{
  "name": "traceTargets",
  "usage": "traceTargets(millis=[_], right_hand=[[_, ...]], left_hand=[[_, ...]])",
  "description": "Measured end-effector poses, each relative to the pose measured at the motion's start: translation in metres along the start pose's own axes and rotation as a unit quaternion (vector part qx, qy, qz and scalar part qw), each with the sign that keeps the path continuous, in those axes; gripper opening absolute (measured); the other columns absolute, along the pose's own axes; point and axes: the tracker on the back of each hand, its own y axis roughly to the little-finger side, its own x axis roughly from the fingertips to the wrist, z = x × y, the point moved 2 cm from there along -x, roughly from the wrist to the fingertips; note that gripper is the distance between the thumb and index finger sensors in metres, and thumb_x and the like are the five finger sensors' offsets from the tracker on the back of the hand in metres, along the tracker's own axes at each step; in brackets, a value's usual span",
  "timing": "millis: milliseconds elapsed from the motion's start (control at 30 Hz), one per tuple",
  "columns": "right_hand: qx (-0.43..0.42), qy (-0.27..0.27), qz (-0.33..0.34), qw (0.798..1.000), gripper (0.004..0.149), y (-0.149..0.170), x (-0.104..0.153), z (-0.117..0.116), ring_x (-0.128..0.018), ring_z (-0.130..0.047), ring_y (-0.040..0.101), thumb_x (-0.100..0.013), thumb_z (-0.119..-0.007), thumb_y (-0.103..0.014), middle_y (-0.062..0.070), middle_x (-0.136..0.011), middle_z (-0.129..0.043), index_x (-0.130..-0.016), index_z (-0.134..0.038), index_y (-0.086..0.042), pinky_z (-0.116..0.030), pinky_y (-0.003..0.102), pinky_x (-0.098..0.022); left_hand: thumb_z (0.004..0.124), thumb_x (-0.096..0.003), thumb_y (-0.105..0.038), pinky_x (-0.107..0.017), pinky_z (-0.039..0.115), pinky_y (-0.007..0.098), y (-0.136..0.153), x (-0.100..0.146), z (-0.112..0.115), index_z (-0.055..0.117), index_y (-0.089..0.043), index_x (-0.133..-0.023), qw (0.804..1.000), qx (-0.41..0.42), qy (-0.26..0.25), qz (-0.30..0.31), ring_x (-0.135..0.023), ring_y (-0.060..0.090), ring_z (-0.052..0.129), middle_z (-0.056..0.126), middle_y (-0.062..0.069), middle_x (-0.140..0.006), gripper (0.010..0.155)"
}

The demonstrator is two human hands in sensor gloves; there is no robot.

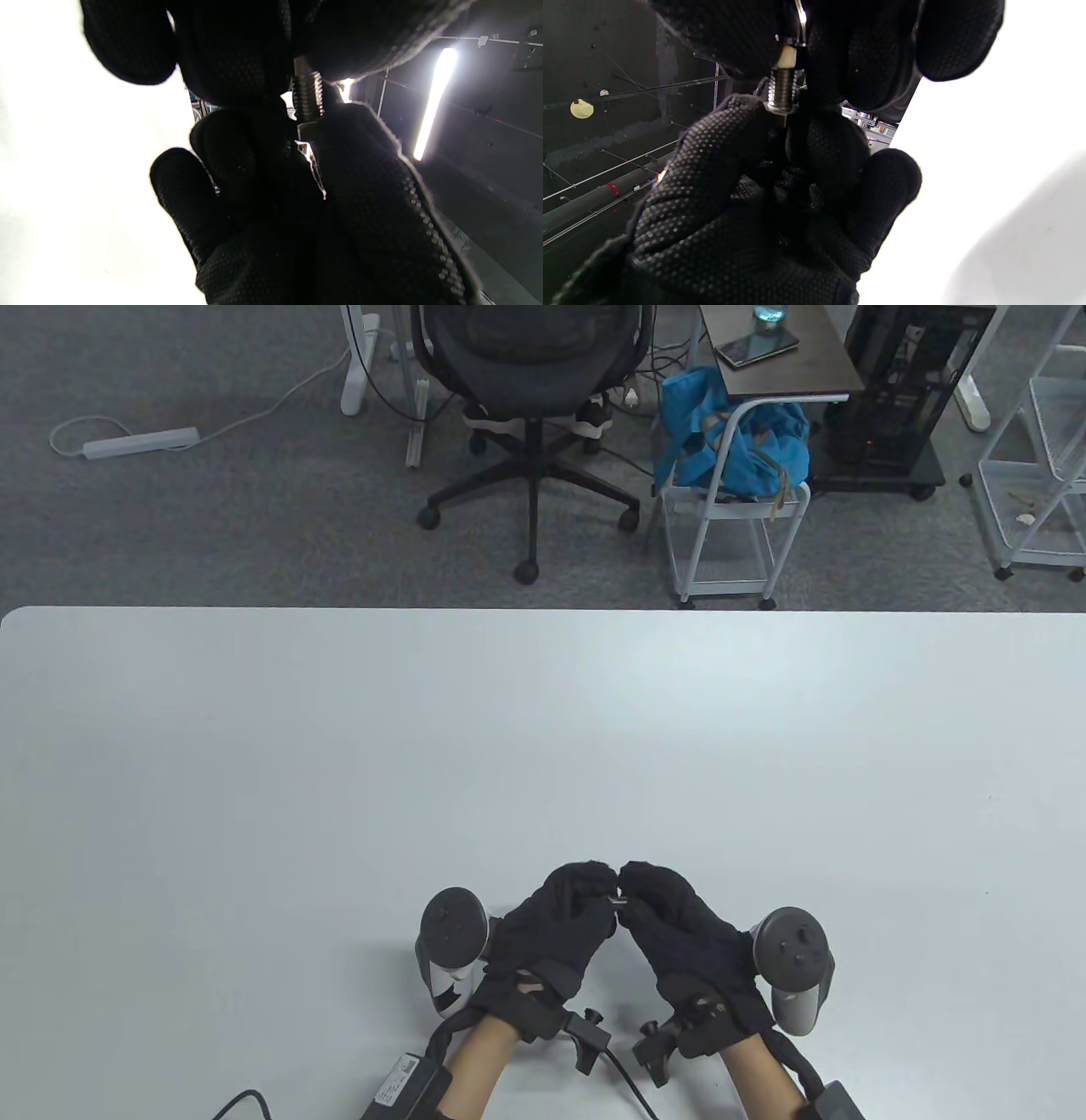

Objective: Unscrew nut from screw

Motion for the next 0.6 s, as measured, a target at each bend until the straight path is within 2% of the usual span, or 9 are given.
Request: traceTargets(millis=[67,133,233,333,400,600], right_hand=[[-0.005,-0.009,-0.008,1.000,0.060,0.002,0.000,-0.001,-0.072,-0.086,0.041,-0.055,-0.076,-0.042,0.017,-0.091,-0.079,-0.108,-0.062,-0.016,-0.072,0.063,-0.057],[-0.022,-0.004,-0.030,0.999,0.070,0.008,0.002,0.000,-0.073,-0.083,0.046,-0.056,-0.068,-0.053,0.022,-0.093,-0.076,-0.110,-0.056,-0.010,-0.069,0.066,-0.056],[-0.023,-0.006,-0.062,0.998,0.073,0.014,0.002,0.001,-0.064,-0.089,0.047,-0.056,-0.064,-0.057,0.023,-0.084,-0.085,-0.105,-0.064,-0.003,-0.071,0.067,-0.052],[-0.021,-0.006,-0.066,0.998,0.064,0.015,0.001,0.001,-0.049,-0.096,0.038,-0.057,-0.065,-0.053,0.015,-0.066,-0.095,-0.093,-0.075,-0.002,-0.079,0.061,-0.045],[-0.014,0.002,-0.057,0.998,0.058,0.011,0.001,0.001,-0.044,-0.097,0.033,-0.056,-0.068,-0.048,0.011,-0.060,-0.096,-0.090,-0.077,-0.002,-0.082,0.058,-0.043],[0.004,0.014,-0.025,1.000,0.053,0.003,0.000,0.002,-0.046,-0.097,0.028,-0.054,-0.073,-0.042,0.008,-0.061,-0.094,-0.093,-0.074,-0.006,-0.083,0.055,-0.046]], left_hand=[[0.084,-0.0492,-0.037,-0.054,0.080,0.058,0.000,0.000,0.000,0.078,-0.023,-0.094,1.000,0.001,0.000,0.000,-0.057,0.026,0.097,0.089,0.014,-0.084,0.047],[0.084,-0.0493,-0.037,-0.054,0.080,0.058,0.000,0.000,0.000,0.078,-0.023,-0.094,1.000,-0.004,0.002,0.002,-0.057,0.026,0.097,0.089,0.014,-0.085,0.047],[0.084,-0.0490,-0.037,-0.054,0.080,0.058,-0.002,0.000,0.002,0.078,-0.023,-0.094,1.000,-0.015,0.007,0.009,-0.057,0.027,0.097,0.089,0.015,-0.085,0.047],[0.084,-0.0494,-0.037,-0.054,0.080,0.058,-0.003,0.000,0.004,0.078,-0.023,-0.094,1.000,-0.022,0.011,0.013,-0.057,0.027,0.097,0.089,0.015,-0.085,0.047],[0.084,-0.0489,-0.037,-0.054,0.080,0.058,-0.002,0.000,0.004,0.078,-0.023,-0.094,1.000,-0.024,0.011,0.013,-0.057,0.027,0.097,0.089,0.014,-0.085,0.047],[0.084,-0.0490,-0.037,-0.054,0.080,0.058,-0.002,0.000,0.004,0.078,-0.023,-0.094,1.000,-0.018,0.010,0.011,-0.057,0.027,0.097,0.089,0.014,-0.085,0.047]])
